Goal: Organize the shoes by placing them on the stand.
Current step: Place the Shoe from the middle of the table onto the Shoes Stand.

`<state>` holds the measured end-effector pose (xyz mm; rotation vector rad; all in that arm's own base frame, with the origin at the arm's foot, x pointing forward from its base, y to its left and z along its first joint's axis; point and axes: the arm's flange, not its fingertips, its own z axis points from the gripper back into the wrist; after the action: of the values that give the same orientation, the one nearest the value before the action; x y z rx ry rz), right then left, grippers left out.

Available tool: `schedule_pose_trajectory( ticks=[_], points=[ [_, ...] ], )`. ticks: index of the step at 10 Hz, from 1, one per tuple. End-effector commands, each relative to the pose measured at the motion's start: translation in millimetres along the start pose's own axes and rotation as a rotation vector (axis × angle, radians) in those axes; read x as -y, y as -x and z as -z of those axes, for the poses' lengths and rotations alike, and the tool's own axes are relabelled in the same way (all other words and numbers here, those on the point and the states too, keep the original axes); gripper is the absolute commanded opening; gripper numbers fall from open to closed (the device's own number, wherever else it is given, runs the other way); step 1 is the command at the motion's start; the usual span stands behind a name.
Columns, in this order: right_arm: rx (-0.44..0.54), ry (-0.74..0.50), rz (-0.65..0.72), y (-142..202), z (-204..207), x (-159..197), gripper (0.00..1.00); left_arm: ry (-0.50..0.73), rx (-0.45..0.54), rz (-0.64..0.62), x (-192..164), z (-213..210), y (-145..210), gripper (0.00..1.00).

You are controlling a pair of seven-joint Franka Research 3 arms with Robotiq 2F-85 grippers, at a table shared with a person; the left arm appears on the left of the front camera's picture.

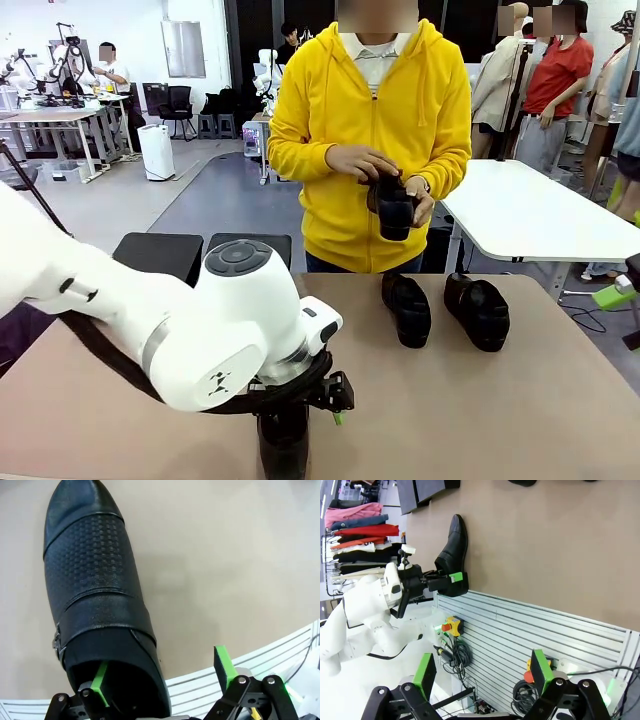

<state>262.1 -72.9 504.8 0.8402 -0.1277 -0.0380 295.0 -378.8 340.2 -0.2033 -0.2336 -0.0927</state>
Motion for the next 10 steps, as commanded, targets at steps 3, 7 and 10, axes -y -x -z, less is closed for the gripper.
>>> schedule_pose_trajectory(
  ticks=[3,7,10],
  points=[
    [-0.004,0.001,-0.027,-0.2,-3.8,3.2,1.00,-0.048,-0.015,-0.029,17.8,7.8,-9.1,0.00],
    [-0.004,0.001,-0.027,-0.2,-3.8,3.2,1.00,-0.080,-0.038,-0.022,17.1,9.3,-8.1,0.00],
    [-0.004,0.001,-0.027,-0.2,-3.8,3.2,1.00,-0.085,-0.050,-0.027,16.5,9.5,-8.0,0.00]
  ],
)
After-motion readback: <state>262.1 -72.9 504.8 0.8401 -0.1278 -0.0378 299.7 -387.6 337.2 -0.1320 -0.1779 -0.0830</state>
